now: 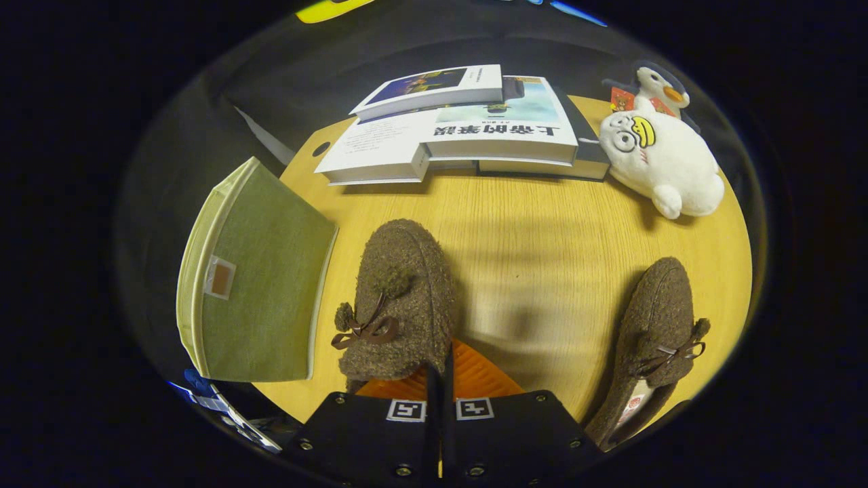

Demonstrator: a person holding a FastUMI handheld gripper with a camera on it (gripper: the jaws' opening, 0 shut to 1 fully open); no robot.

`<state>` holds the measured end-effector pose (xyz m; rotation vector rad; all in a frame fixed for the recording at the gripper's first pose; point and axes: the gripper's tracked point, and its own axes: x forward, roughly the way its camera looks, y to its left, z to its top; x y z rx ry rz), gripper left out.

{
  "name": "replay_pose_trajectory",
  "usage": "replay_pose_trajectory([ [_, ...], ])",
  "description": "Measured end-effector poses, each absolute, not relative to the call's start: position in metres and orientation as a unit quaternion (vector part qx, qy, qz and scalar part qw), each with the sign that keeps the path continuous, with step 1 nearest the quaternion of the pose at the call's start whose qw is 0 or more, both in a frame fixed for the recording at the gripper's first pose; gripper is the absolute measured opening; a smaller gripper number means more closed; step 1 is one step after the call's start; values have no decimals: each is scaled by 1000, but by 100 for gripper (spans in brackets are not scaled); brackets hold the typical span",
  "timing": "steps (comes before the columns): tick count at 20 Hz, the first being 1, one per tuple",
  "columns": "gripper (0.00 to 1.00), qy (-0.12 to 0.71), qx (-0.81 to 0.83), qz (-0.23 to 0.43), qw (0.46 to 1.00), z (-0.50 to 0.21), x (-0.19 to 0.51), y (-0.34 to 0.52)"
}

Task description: Open the storage box then place both shoes into the box .Put the left shoe in first, then the right shoe, with the right side of both shoes facing outward in a uniform manner.

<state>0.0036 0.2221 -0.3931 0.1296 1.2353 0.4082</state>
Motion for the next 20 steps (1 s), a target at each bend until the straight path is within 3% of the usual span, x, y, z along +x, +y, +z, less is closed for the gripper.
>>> replay_pose_trajectory([
  [12,2,538,93,283,789,-242,1,291],
  [20,2,531,67,338,774,-207,9,386],
])
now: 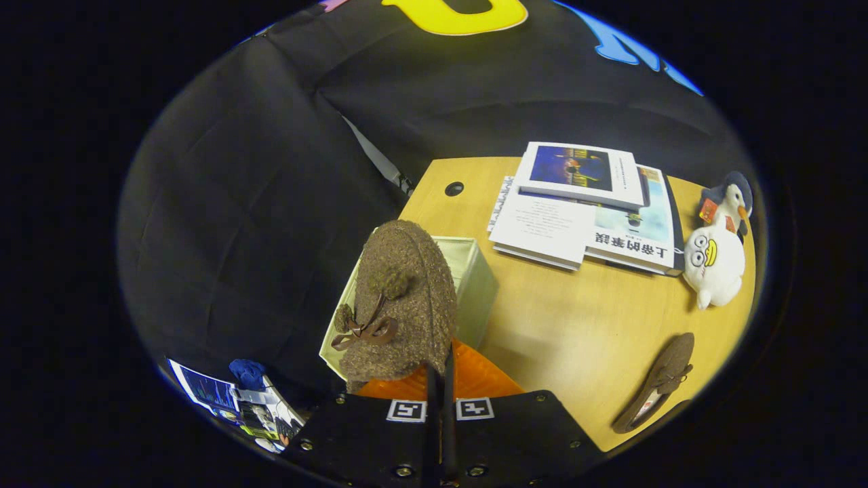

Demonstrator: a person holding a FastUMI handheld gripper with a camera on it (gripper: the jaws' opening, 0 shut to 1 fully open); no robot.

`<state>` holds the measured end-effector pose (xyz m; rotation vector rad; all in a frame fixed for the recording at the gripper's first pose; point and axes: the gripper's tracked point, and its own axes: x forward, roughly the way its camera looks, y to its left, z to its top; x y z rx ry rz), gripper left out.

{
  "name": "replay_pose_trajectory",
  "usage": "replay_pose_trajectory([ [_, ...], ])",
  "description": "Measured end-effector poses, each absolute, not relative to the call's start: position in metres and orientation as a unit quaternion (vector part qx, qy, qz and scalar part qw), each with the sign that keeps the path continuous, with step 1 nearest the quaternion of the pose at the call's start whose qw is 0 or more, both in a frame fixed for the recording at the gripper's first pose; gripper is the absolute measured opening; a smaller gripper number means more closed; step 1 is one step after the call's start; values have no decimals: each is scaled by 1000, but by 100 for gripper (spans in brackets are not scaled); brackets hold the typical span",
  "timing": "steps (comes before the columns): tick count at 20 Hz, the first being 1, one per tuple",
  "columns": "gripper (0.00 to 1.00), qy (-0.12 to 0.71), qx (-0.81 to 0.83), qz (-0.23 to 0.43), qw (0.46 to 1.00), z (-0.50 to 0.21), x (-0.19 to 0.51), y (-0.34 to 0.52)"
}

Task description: Open the storage box then place both shoes into the box .Put the left shoe in first, then the right shoe, with the right side of both shoes facing outward in a uniform manner.

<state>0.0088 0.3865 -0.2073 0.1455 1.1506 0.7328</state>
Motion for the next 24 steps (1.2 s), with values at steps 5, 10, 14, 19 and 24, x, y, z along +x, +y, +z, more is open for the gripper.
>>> replay_pose_trajectory([
  [5,2,542,47,348,764,-226,11,435],
  [10,2,559,24,338,756,-254,14,462],
  [14,2,561,11,330,759,-268,17,474],
  [19,42,563,45,323,760,-274,14,493],
  [24,93,542,48,323,774,-251,24,475],
])
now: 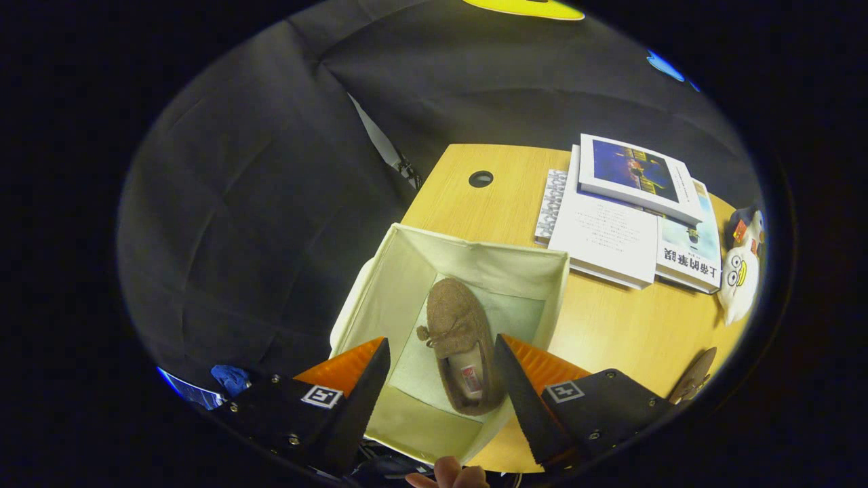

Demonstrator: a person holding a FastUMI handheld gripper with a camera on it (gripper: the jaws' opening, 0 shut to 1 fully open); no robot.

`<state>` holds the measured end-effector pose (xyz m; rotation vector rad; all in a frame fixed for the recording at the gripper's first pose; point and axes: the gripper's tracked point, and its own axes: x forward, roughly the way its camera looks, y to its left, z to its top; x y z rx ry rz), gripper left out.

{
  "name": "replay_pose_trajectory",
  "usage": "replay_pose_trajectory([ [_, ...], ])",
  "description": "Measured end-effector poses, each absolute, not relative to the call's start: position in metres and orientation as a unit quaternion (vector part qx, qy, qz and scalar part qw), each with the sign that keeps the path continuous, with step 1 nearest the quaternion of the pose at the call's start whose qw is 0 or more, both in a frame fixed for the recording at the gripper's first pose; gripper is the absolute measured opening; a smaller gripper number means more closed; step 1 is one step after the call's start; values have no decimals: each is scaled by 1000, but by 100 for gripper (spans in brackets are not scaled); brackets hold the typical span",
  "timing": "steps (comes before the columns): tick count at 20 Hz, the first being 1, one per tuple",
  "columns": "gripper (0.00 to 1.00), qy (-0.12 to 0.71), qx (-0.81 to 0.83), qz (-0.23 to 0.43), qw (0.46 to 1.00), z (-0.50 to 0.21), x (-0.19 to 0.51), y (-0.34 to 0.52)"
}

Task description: Open the storage box then place both shoes into the box .Put the left shoe in first, then the right shoe, with the right side of both shoes facing outward in a uniform manner.

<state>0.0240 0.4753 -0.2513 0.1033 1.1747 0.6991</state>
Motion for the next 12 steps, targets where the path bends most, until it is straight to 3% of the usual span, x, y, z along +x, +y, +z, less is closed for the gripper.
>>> replay_pose_trajectory([
  [12,93,507,123,335,784,-186,22,349],
])
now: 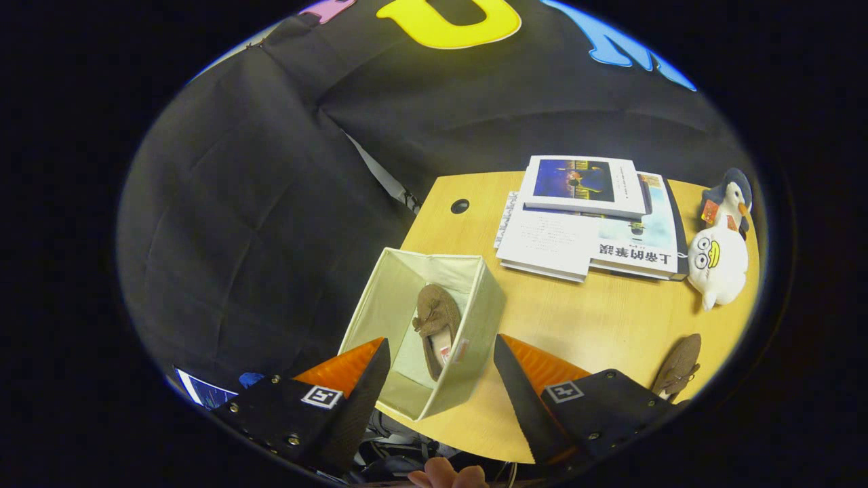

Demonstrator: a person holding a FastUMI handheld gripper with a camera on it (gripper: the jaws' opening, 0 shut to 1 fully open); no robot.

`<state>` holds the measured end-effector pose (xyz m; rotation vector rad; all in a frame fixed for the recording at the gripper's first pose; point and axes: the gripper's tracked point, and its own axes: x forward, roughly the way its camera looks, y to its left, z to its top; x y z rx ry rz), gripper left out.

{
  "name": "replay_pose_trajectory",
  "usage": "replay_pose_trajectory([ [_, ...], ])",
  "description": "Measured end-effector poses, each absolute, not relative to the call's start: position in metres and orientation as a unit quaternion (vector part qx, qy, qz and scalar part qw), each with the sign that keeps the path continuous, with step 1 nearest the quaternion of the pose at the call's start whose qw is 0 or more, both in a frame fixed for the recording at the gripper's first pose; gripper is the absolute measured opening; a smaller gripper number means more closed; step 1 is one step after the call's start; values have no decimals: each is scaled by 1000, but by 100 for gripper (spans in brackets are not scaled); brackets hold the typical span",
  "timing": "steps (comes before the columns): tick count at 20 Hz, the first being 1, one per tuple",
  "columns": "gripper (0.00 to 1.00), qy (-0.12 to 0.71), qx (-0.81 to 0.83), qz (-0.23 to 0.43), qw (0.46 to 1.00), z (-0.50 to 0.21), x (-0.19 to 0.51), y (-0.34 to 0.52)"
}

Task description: Open the storage box then place both shoes into the box .Put the left shoe in first, then the right shoe, with the right side of both shoes facing outward in a uniform manner.

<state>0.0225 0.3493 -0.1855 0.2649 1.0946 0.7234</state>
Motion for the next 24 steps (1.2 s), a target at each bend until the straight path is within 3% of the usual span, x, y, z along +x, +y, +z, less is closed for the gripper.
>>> replay_pose_trajectory([
  [11,93,472,173,296,812,-190,21,197],
  [15,93,467,146,242,838,-226,17,134],
  [24,93,513,123,136,839,-315,-15,31],
])
